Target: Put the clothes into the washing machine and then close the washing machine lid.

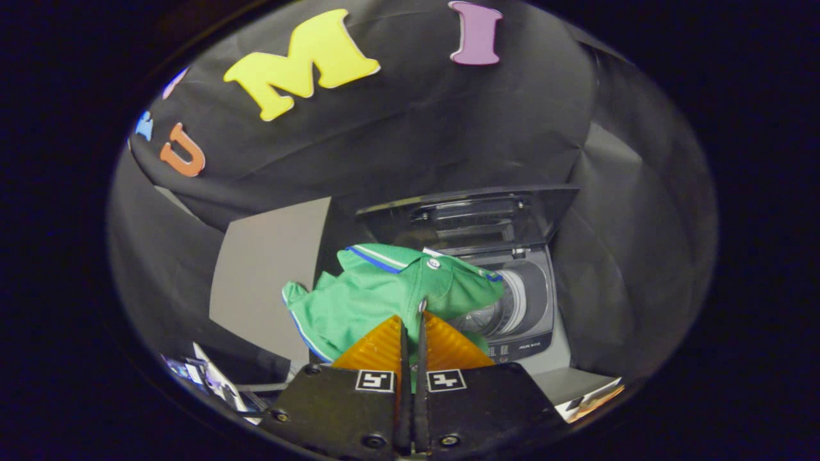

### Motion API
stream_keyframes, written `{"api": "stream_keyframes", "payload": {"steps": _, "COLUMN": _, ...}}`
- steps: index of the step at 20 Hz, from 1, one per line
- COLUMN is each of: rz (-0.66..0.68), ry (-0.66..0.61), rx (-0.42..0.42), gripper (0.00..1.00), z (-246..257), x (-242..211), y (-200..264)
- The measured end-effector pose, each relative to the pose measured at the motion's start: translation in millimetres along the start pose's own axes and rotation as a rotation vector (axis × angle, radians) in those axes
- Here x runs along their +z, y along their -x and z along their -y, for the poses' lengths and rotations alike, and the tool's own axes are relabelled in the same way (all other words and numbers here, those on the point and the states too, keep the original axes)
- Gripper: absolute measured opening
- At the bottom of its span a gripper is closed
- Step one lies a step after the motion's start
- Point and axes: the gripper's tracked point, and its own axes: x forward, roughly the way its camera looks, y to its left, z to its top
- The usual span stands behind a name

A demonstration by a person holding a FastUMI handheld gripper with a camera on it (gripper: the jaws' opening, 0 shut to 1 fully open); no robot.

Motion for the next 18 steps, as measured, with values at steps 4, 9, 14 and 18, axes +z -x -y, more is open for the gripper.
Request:
{"api": "stream_keyframes", "payload": {"steps": 4, "rz": -0.012, "ry": -0.033, "rx": 0.018, "gripper": 0.06, "z": 33.1, "x": 8.6, "y": -11.4}}
{"api": "stream_keyframes", "payload": {"steps": 9, "rz": -0.006, "ry": -0.041, "rx": -0.005, "gripper": 0.06, "z": 60.9, "x": 9.7, "y": -37.1}}
{"api": "stream_keyframes", "payload": {"steps": 14, "rz": -0.030, "ry": -0.109, "rx": 0.034, "gripper": 0.06, "z": 58.5, "x": -1.2, "y": -64.6}}
{"api": "stream_keyframes", "payload": {"steps": 18, "rz": -0.049, "ry": -0.106, "rx": 0.039, "gripper": 0.06, "z": 51.9, "x": -9.4, "y": -85.9}}
